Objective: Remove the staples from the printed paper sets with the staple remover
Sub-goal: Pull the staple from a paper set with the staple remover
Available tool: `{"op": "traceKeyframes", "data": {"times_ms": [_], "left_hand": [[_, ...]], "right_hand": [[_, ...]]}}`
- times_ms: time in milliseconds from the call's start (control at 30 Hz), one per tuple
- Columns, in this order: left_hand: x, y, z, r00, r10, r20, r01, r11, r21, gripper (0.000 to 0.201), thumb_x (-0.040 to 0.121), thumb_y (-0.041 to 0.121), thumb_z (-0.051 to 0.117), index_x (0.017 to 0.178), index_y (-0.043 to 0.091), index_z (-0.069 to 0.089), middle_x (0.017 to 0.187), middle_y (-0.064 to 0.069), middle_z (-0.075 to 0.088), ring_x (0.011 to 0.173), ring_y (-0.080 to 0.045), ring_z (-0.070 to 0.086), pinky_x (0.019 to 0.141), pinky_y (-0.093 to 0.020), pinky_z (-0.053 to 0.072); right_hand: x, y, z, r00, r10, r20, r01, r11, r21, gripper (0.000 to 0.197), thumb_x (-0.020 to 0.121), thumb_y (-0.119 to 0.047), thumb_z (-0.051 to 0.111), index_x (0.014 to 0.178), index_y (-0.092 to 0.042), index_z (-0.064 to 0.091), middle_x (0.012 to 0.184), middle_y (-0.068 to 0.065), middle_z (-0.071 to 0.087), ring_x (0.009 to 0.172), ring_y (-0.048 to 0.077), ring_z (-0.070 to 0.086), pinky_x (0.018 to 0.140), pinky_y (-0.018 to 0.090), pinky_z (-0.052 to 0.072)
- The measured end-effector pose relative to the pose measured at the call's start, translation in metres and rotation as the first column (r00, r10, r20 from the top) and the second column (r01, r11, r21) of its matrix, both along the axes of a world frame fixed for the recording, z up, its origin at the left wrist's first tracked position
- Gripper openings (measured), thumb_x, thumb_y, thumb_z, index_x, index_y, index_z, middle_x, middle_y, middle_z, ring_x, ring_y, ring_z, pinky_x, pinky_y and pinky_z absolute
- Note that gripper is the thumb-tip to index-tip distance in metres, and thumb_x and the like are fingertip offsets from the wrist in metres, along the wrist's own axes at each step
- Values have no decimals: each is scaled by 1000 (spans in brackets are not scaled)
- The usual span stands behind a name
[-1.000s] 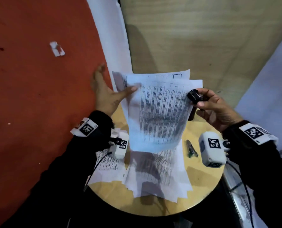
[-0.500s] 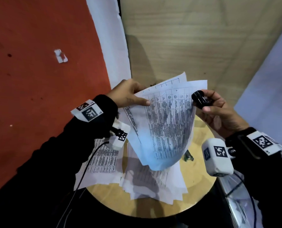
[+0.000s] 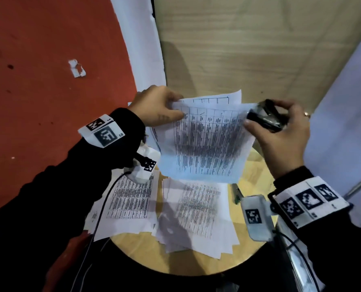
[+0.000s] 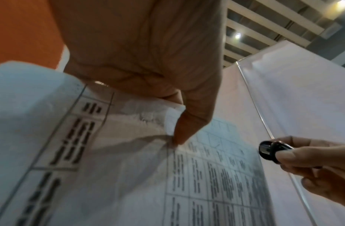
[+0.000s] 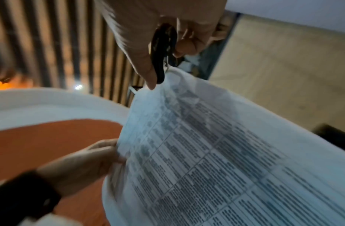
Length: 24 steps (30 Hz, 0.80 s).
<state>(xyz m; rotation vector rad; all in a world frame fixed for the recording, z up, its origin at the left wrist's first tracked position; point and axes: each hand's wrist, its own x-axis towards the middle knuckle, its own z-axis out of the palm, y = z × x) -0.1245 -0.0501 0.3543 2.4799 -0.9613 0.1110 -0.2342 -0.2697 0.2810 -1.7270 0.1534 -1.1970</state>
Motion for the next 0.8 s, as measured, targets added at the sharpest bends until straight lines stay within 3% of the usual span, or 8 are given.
{"op": "traceKeyframes", "data": {"times_ms": [67, 100, 200, 400, 467, 567, 700, 800], "left_hand": [[-6, 4, 5, 997, -46, -62, 44, 998, -32, 27, 54, 57, 49, 62, 35, 62, 68, -2, 67, 72, -22, 62, 74, -36, 52], [-9, 5, 8, 993, -87, -81, 85, 996, -30, 26, 61, 53, 56, 68, 30, 65, 73, -3, 71, 71, -17, 61, 73, -32, 51], [-15, 9, 16, 967, -192, -166, 191, 981, -24, 11, 78, 25, 75, 76, 31, 66, 70, 14, 70, 63, 3, 58, 65, -16, 49], [-24, 10, 23, 930, -221, -294, 212, 975, -62, 13, 90, 17, 61, 79, 15, 68, 68, 2, 60, 55, -2, 48, 52, -12, 40], [-26, 8, 24, 931, -207, -301, 202, 978, -47, 26, 93, 22, 59, 80, 0, 64, 68, -9, 49, 58, -12, 41, 52, -22, 34], [-30, 5, 26, 927, -192, -322, 190, 981, -40, 51, 87, 34, 55, 88, -17, 56, 74, -10, 45, 65, -20, 36, 57, -28, 28], [-33, 1, 29, 926, -198, -321, 196, 980, -38, 53, 87, 33, 52, 86, -20, 53, 72, -13, 43, 60, -20, 34, 54, -28, 28], [-34, -1, 30, 934, -187, -306, 190, 982, -21, 41, 98, 20, 49, 80, -17, 53, 62, -10, 37, 42, -8, 29, 40, -18, 24]], "right_hand": [[-1, 17, 8, 999, 53, 9, -49, 963, -264, 44, 65, -23, 78, 104, -28, 58, 106, 10, 64, 97, 17, 63, 90, 32, 50], [-2, 27, 11, 997, 82, 2, -75, 916, -393, 43, 66, -17, 76, 106, -18, 61, 105, 10, 64, 97, 16, 61, 92, 25, 47], [-2, 54, 16, 989, 148, -22, -131, 792, -596, 43, 63, -4, 73, 105, 0, 65, 105, 16, 60, 98, 14, 53, 90, 8, 37], [1, 66, 21, 976, 213, -48, -195, 755, -626, 38, 65, -3, 73, 102, 0, 67, 103, 16, 59, 92, 15, 54, 80, 19, 44], [0, 66, 23, 972, 229, -55, -209, 734, -646, 38, 65, -3, 72, 103, -1, 67, 102, 16, 60, 92, 18, 55, 79, 24, 47], [-2, 65, 26, 971, 231, -63, -207, 679, -704, 39, 65, -5, 69, 104, -1, 67, 102, 16, 61, 89, 30, 61, 74, 38, 49], [-2, 63, 31, 968, 247, -55, -202, 623, -756, 36, 65, 0, 68, 101, 1, 67, 101, 18, 62, 85, 36, 62, 66, 44, 54], [-2, 63, 33, 973, 227, -35, -167, 599, -783, 36, 63, 7, 71, 98, 0, 68, 98, 18, 64, 83, 38, 63, 62, 45, 54]]}}
